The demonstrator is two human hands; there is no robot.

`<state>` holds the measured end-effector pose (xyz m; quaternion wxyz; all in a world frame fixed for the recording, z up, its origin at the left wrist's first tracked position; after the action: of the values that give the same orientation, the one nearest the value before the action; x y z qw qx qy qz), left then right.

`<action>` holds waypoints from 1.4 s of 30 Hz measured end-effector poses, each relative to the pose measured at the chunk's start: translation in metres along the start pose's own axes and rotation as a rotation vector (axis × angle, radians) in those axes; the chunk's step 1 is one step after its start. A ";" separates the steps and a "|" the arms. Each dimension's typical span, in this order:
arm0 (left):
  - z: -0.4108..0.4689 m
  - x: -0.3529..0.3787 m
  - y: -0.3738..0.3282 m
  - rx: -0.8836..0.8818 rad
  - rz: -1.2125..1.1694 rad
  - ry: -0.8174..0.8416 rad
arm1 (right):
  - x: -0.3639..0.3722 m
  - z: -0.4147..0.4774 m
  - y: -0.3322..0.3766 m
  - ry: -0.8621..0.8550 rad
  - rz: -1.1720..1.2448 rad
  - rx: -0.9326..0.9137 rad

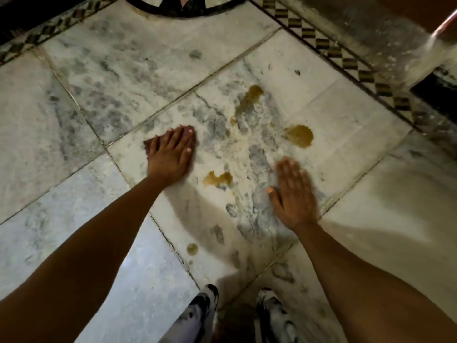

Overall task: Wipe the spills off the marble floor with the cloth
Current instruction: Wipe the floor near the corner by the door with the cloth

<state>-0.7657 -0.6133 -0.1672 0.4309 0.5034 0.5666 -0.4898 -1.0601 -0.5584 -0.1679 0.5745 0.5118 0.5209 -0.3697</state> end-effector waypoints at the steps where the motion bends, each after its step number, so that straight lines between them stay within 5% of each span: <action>1: 0.015 -0.002 0.000 -0.058 -0.036 0.015 | -0.008 0.000 -0.016 -0.038 0.006 0.087; 5: 0.056 0.003 -0.039 -0.065 -0.052 0.018 | -0.019 0.002 -0.063 -0.090 0.003 0.278; 12: 0.027 0.010 -0.089 0.363 0.018 -0.010 | -0.002 0.002 -0.077 -0.070 0.005 0.360; 20: 0.137 -0.002 -0.088 0.058 -0.016 -0.005 | -0.009 0.004 -0.075 -0.039 0.045 0.382; 24: 0.112 0.007 -0.139 0.219 -0.006 0.006 | -0.006 0.003 -0.077 -0.007 0.040 0.395; 28: 0.089 0.010 -0.113 0.373 0.042 0.024 | -0.006 0.004 -0.076 0.002 0.035 0.383; 35: 0.201 -0.010 -0.119 0.066 -0.026 -0.040 | -0.002 0.004 -0.077 0.024 0.027 0.393; 42: 0.145 0.002 -0.175 0.426 0.005 -0.027 | -0.005 0.005 -0.078 0.025 0.048 0.399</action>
<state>-0.9401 -0.7583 -0.1695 0.3235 0.5778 0.4432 -0.6041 -1.1344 -0.5797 -0.1793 0.4637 0.6322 0.4323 -0.4454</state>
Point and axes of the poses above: each hand's wrist, its own z-axis towards the middle knuckle, its own x-axis out of the palm, y = z × x, the point moved 10 cm from there along z, towards the middle knuckle
